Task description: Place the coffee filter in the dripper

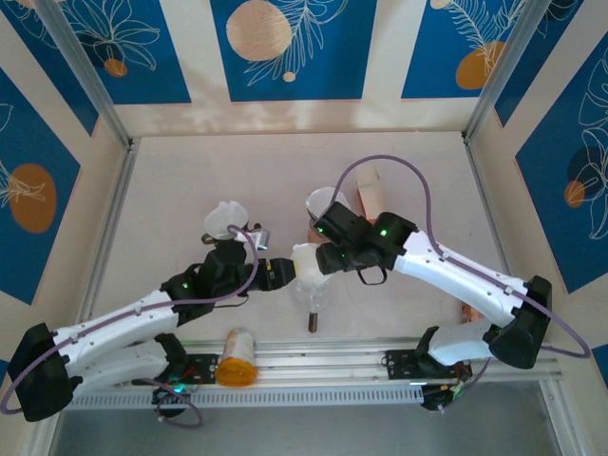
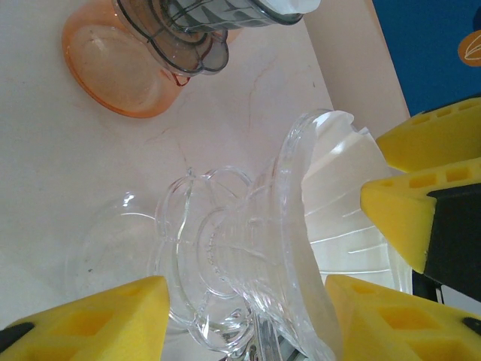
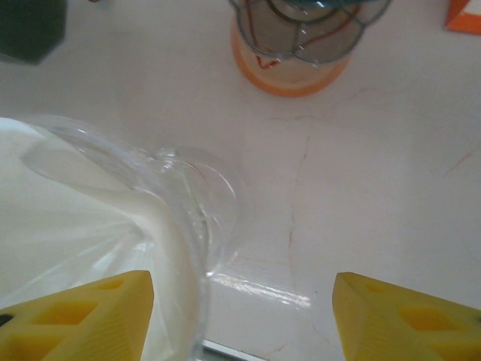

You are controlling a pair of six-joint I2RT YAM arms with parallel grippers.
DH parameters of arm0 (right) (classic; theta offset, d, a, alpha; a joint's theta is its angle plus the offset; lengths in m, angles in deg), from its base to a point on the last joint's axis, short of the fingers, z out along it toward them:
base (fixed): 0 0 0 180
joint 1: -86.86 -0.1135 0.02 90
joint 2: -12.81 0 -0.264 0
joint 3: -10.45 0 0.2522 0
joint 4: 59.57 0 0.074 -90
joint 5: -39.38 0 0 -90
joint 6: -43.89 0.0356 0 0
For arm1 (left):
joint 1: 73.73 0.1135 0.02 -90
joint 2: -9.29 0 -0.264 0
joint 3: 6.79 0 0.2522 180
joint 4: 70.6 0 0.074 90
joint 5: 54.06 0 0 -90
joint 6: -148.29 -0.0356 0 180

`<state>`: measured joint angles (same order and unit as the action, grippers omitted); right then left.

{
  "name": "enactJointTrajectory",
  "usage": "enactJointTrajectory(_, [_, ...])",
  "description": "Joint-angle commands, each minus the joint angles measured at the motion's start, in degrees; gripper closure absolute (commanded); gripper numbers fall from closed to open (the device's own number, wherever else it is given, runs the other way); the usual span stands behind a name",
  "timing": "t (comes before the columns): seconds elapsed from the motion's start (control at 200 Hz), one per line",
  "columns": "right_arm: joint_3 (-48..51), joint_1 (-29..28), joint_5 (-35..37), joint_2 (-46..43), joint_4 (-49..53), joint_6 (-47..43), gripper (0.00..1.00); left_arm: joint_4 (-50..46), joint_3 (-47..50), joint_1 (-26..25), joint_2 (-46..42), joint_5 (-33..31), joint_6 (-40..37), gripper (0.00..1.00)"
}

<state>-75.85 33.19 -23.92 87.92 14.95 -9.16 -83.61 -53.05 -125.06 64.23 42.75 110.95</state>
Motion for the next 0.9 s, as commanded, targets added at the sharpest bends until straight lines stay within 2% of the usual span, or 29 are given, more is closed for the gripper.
enactJointTrajectory(0.0, [1.9, 0.6, 1.2, -1.5, 2.2, 2.4, 0.35, -1.4, 0.7, 0.5, 0.5, -0.8, 0.4, 0.44])
enactJointTrajectory(0.255, [1.6, 0.5, 0.6, -1.6, 0.3, 1.7, 0.35, -1.7, 0.8, 0.6, 0.6, -1.1, 0.6, 0.45])
enactJointTrajectory(0.395, [0.5, -1.4, 0.5, -2.9, -2.7, 0.0, 0.33, -1.7, 0.8, 0.6, 0.6, -1.2, 0.7, 0.44])
enactJointTrajectory(0.48, [0.7, -1.7, -1.5, -2.9, -4.7, -0.1, 0.32, -1.7, 0.8, 0.6, 0.5, -1.2, 0.7, 0.44])
enactJointTrajectory(0.895, [0.6, -2.6, -4.0, 6.7, -5.1, -1.8, 0.31, -1.5, 0.6, 0.6, 0.7, -1.4, 0.9, 0.44])
